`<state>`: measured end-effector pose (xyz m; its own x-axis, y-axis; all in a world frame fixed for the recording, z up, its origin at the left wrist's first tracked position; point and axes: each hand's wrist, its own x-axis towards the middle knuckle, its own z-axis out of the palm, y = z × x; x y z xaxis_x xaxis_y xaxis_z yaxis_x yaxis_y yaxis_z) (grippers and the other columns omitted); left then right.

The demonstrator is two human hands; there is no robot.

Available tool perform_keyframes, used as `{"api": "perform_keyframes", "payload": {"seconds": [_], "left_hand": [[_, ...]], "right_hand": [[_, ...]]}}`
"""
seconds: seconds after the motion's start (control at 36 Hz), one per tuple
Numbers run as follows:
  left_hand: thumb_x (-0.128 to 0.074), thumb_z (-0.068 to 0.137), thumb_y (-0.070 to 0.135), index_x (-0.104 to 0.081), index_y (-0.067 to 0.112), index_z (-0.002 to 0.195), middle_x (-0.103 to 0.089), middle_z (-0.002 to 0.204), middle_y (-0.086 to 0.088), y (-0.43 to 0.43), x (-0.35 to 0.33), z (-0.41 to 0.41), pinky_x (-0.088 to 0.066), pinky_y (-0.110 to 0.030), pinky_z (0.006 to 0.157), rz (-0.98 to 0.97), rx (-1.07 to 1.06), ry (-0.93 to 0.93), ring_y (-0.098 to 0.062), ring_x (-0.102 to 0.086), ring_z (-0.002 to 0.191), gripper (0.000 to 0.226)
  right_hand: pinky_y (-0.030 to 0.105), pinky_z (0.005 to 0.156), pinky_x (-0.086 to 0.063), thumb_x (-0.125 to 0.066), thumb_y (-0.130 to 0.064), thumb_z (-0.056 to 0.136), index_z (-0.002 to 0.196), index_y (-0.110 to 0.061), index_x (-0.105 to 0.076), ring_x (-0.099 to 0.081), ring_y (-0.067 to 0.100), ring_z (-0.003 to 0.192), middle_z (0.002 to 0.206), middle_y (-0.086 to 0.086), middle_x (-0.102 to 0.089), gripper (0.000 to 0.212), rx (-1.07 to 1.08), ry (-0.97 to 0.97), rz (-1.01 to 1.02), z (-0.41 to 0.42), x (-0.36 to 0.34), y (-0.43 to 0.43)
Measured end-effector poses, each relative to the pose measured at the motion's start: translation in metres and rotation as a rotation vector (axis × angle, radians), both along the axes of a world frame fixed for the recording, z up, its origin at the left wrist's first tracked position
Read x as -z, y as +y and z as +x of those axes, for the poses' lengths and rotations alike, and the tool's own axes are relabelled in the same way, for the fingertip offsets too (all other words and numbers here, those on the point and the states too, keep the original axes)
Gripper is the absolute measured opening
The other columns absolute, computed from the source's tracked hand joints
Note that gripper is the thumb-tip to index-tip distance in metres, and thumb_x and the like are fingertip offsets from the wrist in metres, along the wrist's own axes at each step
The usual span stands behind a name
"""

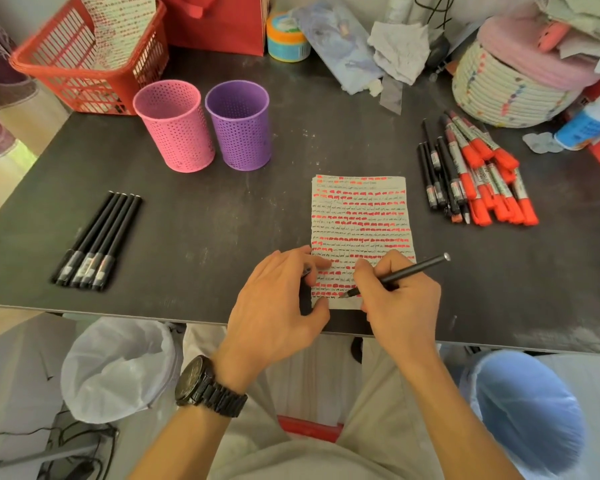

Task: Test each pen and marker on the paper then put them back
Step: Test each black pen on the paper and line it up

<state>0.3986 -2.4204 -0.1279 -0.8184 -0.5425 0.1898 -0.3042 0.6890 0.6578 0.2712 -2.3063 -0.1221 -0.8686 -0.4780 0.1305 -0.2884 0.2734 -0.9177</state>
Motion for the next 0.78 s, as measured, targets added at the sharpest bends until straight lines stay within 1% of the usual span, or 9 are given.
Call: {"api": "perform_keyframes", "payload": {"seconds": [0.11, 0.17, 0.22, 0.31, 0.36, 0.5, 0.61, 0.69, 0.78], "left_hand": [[-0.063, 0.078, 0.034, -0.058, 0.025, 0.115, -0.042, 0.09, 0.035, 0.0001, 0.0003, -0.0004, -0.039, -0.039, 0.114, 0.008, 0.0, -0.003, 0.0, -0.048, 0.13, 0.038], [-0.062, 0.078, 0.035, -0.058, 0.025, 0.112, -0.04, 0.091, 0.039, 0.0, 0.0001, -0.0001, -0.041, -0.04, 0.113, 0.009, -0.002, 0.001, 0.0, -0.049, 0.129, 0.036], [-0.061, 0.077, 0.036, -0.058, 0.024, 0.109, -0.037, 0.093, 0.044, 0.0, 0.0002, -0.0003, -0.042, -0.041, 0.112, 0.005, -0.003, 0.002, 0.0, -0.049, 0.128, 0.034], [-0.061, 0.077, 0.037, -0.058, 0.023, 0.109, -0.037, 0.095, 0.044, -0.0002, 0.0007, -0.0006, -0.041, -0.041, 0.113, 0.003, -0.002, -0.002, 0.0, -0.049, 0.129, 0.034], [-0.062, 0.077, 0.036, -0.058, 0.025, 0.111, -0.039, 0.094, 0.041, -0.0004, 0.0011, -0.0005, -0.041, -0.04, 0.113, 0.002, -0.004, -0.003, 0.001, -0.048, 0.129, 0.036], [-0.063, 0.077, 0.034, -0.057, 0.026, 0.115, -0.041, 0.091, 0.036, 0.0002, 0.0011, -0.0006, -0.04, -0.04, 0.113, 0.005, -0.009, 0.005, -0.001, -0.049, 0.13, 0.039], [-0.064, 0.078, 0.033, -0.057, 0.026, 0.116, -0.042, 0.092, 0.035, 0.0003, 0.0014, -0.0002, -0.039, -0.038, 0.114, 0.005, -0.013, 0.001, 0.0, -0.047, 0.131, 0.039], [-0.064, 0.078, 0.033, -0.058, 0.026, 0.115, -0.041, 0.091, 0.036, 0.0003, 0.0012, -0.0002, -0.04, -0.04, 0.114, 0.006, -0.011, 0.002, 0.0, -0.048, 0.129, 0.039], [-0.065, 0.078, 0.033, -0.058, 0.027, 0.117, -0.039, 0.091, 0.039, 0.0004, 0.0008, -0.0005, -0.041, -0.042, 0.113, 0.011, -0.008, 0.005, -0.003, -0.05, 0.131, 0.04]], "right_hand": [[0.034, 0.051, -0.051, -0.072, -0.018, 0.088, 0.06, -0.015, -0.053, -0.058, 0.021, 0.047, 0.05, 0.005, -0.059, 0.035, 0.0, 0.003, -0.001, 0.0004, 0.0004, -0.0004], [0.033, 0.051, -0.052, -0.072, -0.018, 0.088, 0.06, -0.014, -0.053, -0.059, 0.021, 0.047, 0.051, 0.005, -0.059, 0.034, -0.002, 0.003, -0.003, 0.0003, 0.0011, -0.0005], [0.03, 0.051, -0.051, -0.072, -0.017, 0.089, 0.06, -0.014, -0.054, -0.059, 0.019, 0.047, 0.051, 0.004, -0.06, 0.034, -0.006, 0.013, -0.004, 0.0, 0.002, -0.0003], [0.022, 0.051, -0.049, -0.072, -0.018, 0.089, 0.06, -0.014, -0.055, -0.06, 0.017, 0.048, 0.052, 0.003, -0.061, 0.033, -0.013, 0.017, -0.006, 0.0001, 0.0022, 0.0], [0.023, 0.052, -0.05, -0.072, -0.019, 0.089, 0.061, -0.014, -0.055, -0.06, 0.017, 0.049, 0.052, 0.003, -0.061, 0.033, -0.014, 0.024, -0.001, 0.0001, 0.002, -0.0001], [0.034, 0.052, -0.053, -0.072, -0.019, 0.089, 0.061, -0.013, -0.056, -0.06, 0.02, 0.048, 0.05, 0.003, -0.059, 0.032, -0.006, 0.021, 0.015, 0.0005, 0.0019, -0.0013], [0.035, 0.052, -0.053, -0.072, -0.02, 0.089, 0.062, -0.015, -0.056, -0.06, 0.02, 0.05, 0.052, 0.002, -0.06, 0.032, -0.006, 0.016, 0.014, 0.0007, 0.0024, -0.0013], [0.029, 0.053, -0.052, -0.072, -0.02, 0.089, 0.061, -0.016, -0.055, -0.06, 0.017, 0.051, 0.052, 0.002, -0.06, 0.033, -0.011, 0.024, 0.012, 0.0, 0.0036, -0.0009], [0.014, 0.052, -0.045, -0.071, -0.019, 0.088, 0.06, -0.017, -0.054, -0.059, 0.014, 0.051, 0.052, -0.001, -0.06, 0.033, -0.017, 0.047, 0.001, -0.0002, 0.0041, -0.0006]]}}
